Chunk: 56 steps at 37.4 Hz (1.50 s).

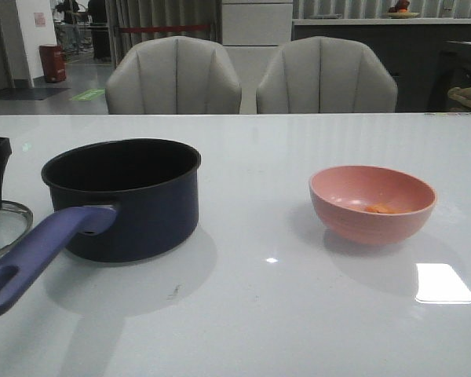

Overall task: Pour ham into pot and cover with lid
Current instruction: 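Lift the glass lid off the pot with the left gripper, then set the glass lid on the table beside the pot, release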

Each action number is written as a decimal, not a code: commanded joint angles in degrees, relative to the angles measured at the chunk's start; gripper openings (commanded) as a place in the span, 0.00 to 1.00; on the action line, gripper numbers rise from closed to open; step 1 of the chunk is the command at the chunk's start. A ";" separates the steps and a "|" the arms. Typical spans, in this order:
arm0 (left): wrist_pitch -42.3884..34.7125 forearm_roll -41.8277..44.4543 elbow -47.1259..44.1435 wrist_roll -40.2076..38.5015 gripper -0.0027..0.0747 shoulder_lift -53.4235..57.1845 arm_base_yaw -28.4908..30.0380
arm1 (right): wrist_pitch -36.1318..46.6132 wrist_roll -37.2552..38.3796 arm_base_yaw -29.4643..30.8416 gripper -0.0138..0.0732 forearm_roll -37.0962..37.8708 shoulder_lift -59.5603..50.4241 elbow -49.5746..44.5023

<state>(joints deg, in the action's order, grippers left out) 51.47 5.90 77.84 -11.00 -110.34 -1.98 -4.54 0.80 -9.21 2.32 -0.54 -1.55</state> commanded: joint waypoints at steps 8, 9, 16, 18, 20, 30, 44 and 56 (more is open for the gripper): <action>3.09 -0.26 4.55 0.83 0.89 7.63 0.09 | 4.54 -0.01 0.37 0.36 0.56 -1.19 0.30; 3.08 -0.72 4.42 1.39 0.89 8.40 -0.03 | 4.54 -0.01 0.37 0.36 0.56 -1.19 0.30; 1.39 -3.51 1.04 4.50 0.89 16.93 -1.03 | 4.54 -0.01 0.37 0.36 0.56 -1.19 0.30; 1.10 -3.79 -0.58 4.50 0.89 20.56 -1.52 | 4.54 -0.01 0.37 0.36 0.56 -1.19 0.30; 0.82 -4.06 -2.37 4.50 0.89 24.12 -2.21 | 4.54 -0.01 0.37 0.36 0.56 -1.19 0.30; -8.28 -4.90 -14.89 4.50 0.89 47.93 -5.69 | 4.54 -0.01 0.37 0.36 0.56 -1.19 0.30; -23.01 -7.92 -37.39 4.50 0.89 77.66 -7.02 | 4.54 -0.01 0.37 0.36 0.56 -1.19 0.30; -25.76 -7.57 -49.05 4.50 0.89 90.60 -12.89 | 4.54 -0.01 0.37 0.36 0.56 -1.19 0.30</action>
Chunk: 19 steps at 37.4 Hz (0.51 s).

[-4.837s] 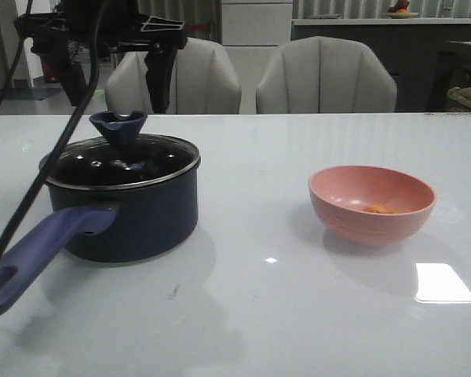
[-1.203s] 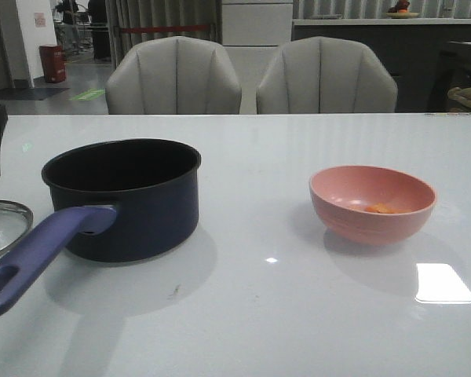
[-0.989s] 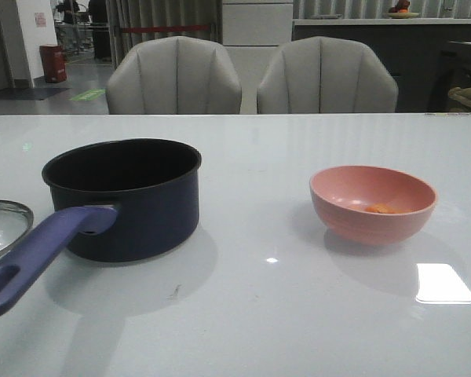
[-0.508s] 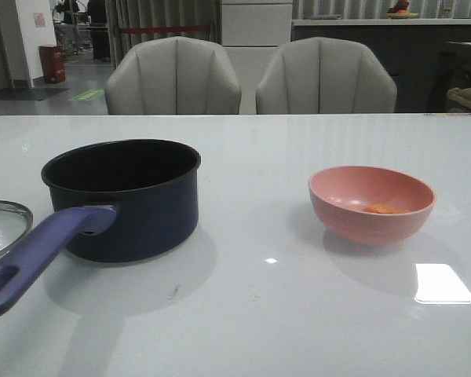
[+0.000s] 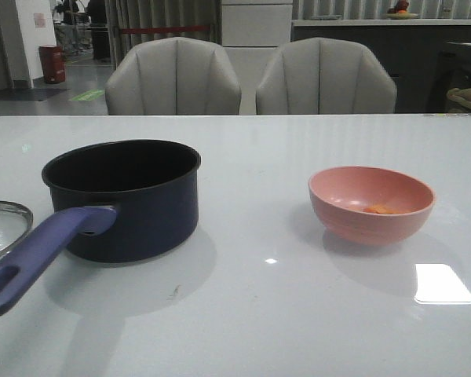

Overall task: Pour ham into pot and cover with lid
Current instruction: 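Set the glass lid on the table beside the pot, release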

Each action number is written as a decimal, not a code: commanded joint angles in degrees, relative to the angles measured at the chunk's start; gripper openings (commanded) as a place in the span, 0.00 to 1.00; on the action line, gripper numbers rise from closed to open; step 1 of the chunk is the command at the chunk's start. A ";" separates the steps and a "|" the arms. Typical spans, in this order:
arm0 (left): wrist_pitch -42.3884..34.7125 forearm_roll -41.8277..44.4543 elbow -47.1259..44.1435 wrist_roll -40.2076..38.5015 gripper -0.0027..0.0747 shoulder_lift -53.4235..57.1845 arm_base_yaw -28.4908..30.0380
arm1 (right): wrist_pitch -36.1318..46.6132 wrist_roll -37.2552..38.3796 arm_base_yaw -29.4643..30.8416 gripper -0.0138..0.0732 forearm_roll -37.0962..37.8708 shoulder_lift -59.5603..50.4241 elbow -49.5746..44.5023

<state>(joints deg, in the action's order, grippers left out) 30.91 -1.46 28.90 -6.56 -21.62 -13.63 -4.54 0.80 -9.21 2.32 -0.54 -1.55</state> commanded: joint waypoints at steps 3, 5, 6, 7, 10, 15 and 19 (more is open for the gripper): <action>-6.44 0.16 -1.59 0.06 0.89 4.83 -1.91 | 4.54 -0.01 0.37 0.36 0.56 -1.19 0.30; -7.39 0.42 -2.49 0.06 0.89 6.40 -2.16 | 4.54 -0.01 0.37 0.36 0.56 -1.19 0.30; -7.92 0.77 -2.99 0.06 0.89 7.04 -2.48 | 4.54 -0.01 0.37 0.36 0.56 -1.19 0.30; -8.20 1.46 -3.32 0.06 0.89 7.85 -2.61 | 4.54 -0.01 0.37 0.36 0.56 -1.19 0.30; -8.79 1.46 -4.38 0.06 0.89 9.73 -2.72 | 4.54 -0.01 0.37 0.36 0.56 -1.19 0.30; -10.11 1.46 -5.45 0.06 0.89 11.69 -2.72 | 4.54 -0.01 0.37 0.36 0.61 -1.19 0.30; -10.61 1.46 -5.45 0.06 0.89 11.70 -2.72 | 7.31 -0.01 0.37 0.36 0.61 -1.19 0.30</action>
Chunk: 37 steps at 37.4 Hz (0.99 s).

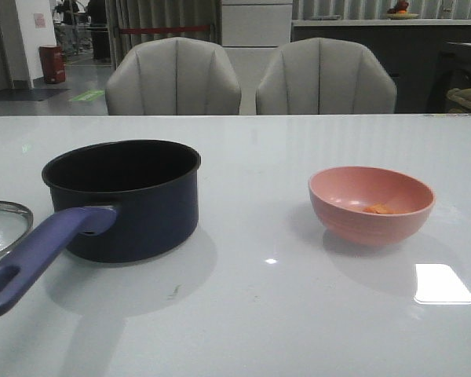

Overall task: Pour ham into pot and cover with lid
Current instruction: 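Set the glass lid on the table beside the pot, release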

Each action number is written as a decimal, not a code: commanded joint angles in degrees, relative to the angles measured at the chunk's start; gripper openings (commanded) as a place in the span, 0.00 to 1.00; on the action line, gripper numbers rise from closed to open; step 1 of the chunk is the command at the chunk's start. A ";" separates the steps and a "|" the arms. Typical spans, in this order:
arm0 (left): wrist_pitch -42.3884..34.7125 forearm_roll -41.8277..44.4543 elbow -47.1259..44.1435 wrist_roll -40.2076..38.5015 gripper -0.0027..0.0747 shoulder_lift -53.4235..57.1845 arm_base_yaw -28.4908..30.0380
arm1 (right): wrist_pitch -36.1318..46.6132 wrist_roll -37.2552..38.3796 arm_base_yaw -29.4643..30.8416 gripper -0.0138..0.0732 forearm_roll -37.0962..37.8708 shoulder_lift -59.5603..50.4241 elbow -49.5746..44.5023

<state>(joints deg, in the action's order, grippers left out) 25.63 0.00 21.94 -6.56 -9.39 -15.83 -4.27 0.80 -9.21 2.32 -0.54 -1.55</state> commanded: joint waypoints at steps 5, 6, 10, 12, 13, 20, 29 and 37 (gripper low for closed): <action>-5.36 0.30 1.51 0.06 0.89 -0.53 -0.52 | 16.96 2.75 0.37 0.36 -1.95 -1.15 0.83; -5.36 0.30 1.51 0.06 0.89 -0.53 -0.52 | 17.22 3.30 0.37 0.36 -3.80 -1.00 1.55; -5.36 0.30 1.51 0.06 0.89 -0.53 -0.52 | 11.63 3.42 0.32 0.36 -6.64 1.95 6.40; -5.47 0.30 1.51 0.06 0.89 -0.53 -0.52 | 7.43 3.42 0.32 0.36 -6.64 4.57 9.46; -5.47 0.30 1.51 0.06 0.89 -0.53 -0.52 | 5.21 3.42 0.32 0.36 -6.64 6.35 11.67; -5.47 0.30 1.51 0.06 0.89 -0.53 -0.52 | -2.81 3.42 0.32 0.36 -6.64 18.75 17.78; -5.47 0.30 1.51 0.06 0.89 -0.53 -0.52 | -1.39 3.62 0.32 0.37 -7.52 26.50 19.44; -5.47 0.00 1.51 0.06 0.89 -0.53 -0.52 | -3.06 3.62 0.32 0.64 -7.66 37.25 26.69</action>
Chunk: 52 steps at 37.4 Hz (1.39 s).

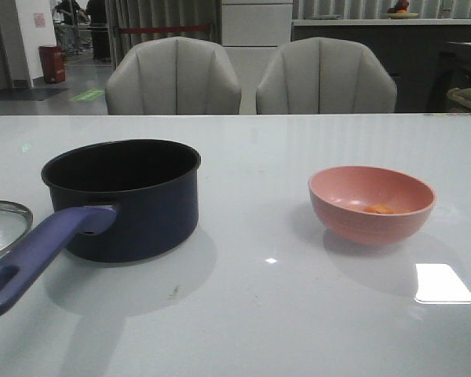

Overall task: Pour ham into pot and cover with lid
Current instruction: 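Set the glass lid on the table beside the pot, release, then grasp the rim of the pink bowl with the right gripper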

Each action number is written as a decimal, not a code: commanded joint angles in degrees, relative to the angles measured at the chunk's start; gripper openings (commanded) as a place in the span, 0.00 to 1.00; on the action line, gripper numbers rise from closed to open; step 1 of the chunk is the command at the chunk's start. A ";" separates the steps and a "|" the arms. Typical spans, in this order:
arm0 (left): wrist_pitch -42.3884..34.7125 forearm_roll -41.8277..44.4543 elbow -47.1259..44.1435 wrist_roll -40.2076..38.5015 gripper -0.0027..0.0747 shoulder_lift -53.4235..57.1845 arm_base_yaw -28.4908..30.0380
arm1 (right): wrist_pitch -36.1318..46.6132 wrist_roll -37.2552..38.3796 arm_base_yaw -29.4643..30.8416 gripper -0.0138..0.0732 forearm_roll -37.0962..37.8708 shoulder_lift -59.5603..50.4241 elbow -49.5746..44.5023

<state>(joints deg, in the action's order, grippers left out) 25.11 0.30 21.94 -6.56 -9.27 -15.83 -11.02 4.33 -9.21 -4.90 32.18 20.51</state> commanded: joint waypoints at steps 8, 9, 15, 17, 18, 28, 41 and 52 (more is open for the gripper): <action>-4.94 0.00 1.51 0.06 0.89 -0.66 -0.52 | 3.45 0.13 0.38 0.72 -5.60 17.73 11.90; -4.94 0.00 1.51 0.06 0.89 -0.66 -0.52 | 3.45 0.13 0.38 0.72 -6.05 19.20 12.97; -4.94 0.00 1.51 0.06 0.89 -0.66 -0.52 | -1.70 0.13 0.59 0.72 -6.47 33.20 22.03; -4.94 0.00 1.51 0.06 0.89 -0.66 -0.52 | -3.95 0.06 1.53 0.72 -6.47 37.76 25.89; -4.94 0.00 1.51 0.06 0.89 -0.66 -0.52 | -4.84 0.06 2.11 0.72 -6.47 40.30 27.39; -4.94 0.00 1.51 0.06 0.89 -0.66 -0.52 | -17.11 -2.62 5.85 0.72 -6.73 57.86 41.94; -4.94 0.00 1.51 0.06 0.89 -0.66 -0.52 | -18.11 -10.17 4.76 0.68 -11.91 68.41 46.75; -4.94 -0.30 1.51 0.06 0.89 -0.66 -0.52 | -14.85 -10.17 4.76 0.32 -17.08 73.32 46.75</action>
<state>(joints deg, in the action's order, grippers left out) 25.03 0.30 21.91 -6.56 -9.27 -15.83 -28.96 -5.05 -4.63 -20.24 107.33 65.75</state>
